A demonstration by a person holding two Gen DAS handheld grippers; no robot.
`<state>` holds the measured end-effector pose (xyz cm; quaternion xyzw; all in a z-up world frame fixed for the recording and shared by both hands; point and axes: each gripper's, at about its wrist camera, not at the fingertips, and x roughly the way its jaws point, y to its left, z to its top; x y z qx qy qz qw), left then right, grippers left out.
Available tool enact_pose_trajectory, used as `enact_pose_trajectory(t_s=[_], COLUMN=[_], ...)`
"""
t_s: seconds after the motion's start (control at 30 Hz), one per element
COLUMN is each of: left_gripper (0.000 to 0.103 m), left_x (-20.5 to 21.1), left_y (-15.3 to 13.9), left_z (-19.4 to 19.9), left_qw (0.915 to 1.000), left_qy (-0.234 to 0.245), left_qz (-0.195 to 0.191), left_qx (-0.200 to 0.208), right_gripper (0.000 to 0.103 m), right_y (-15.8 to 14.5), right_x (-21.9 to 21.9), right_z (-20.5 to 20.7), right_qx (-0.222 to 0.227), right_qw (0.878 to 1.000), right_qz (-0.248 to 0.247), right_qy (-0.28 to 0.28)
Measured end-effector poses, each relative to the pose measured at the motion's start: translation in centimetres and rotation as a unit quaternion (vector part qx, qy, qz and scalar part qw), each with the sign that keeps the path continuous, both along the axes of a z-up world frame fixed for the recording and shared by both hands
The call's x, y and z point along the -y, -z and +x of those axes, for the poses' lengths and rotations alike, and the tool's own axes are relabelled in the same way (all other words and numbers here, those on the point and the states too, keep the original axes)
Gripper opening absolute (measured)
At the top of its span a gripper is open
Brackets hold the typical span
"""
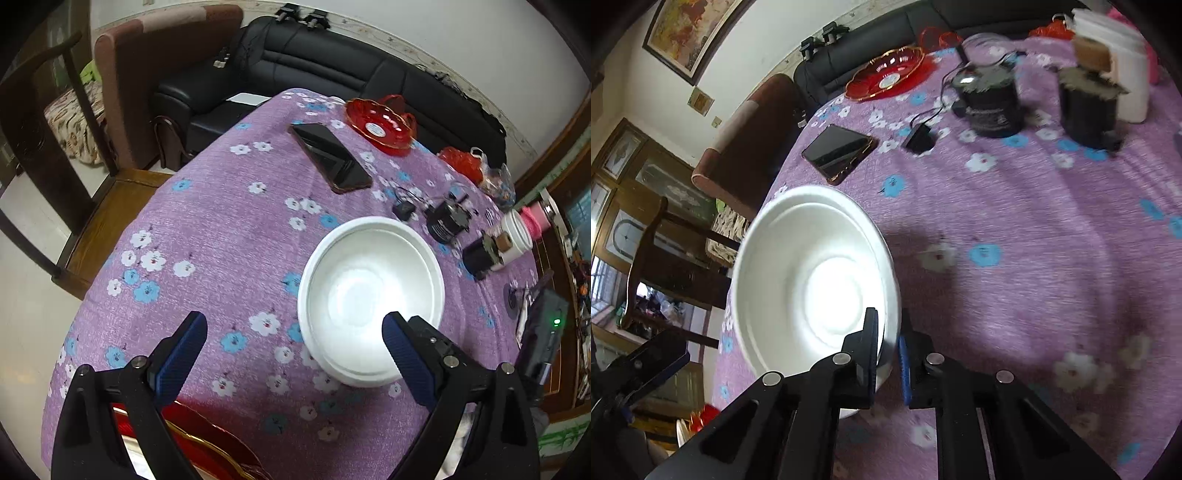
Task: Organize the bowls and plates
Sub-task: 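Grasp the rim of the second white paper bowl with the right gripper, then carry the second white bowl over the stack and lower it into the first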
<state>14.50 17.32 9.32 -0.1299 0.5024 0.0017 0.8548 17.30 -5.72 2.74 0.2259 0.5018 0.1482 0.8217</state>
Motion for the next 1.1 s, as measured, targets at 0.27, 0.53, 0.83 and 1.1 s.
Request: enact_pose_trajectory(t_s=[0.27, 0.53, 0.83, 1.1], left_gripper=[0.095, 0.095, 0.029, 0.021], left_x=[4.4, 9.6, 12.3, 12.2], left_y=[0.7, 4.3, 8.4, 7.4], left_z=[-1.8, -2.8, -2.3, -4.0], left_qw=[0.9986, 0.9941, 0.9878, 0.9887], left_qy=[0.05, 0.085, 0.095, 0.096], left_qz=[0.0, -0.022, -0.032, -0.04], left_qx=[-0.016, -0.063, -0.119, -0.107], right_gripper=[0.009, 0.011, 0.017, 0.017], right_y=[-1.3, -0.6, 0.9, 0.8], right_x=[4.0, 9.5, 10.3, 10.0], right_z=[-5.2, -8.9, -9.8, -10.8], right_qx=[-0.017, -0.043, -0.031, -0.002], right_qw=[0.999, 0.999, 0.999, 1.0], right_qz=[-0.035, -0.023, -0.001, -0.003], right_qy=[-0.031, -0.005, 0.01, 0.013])
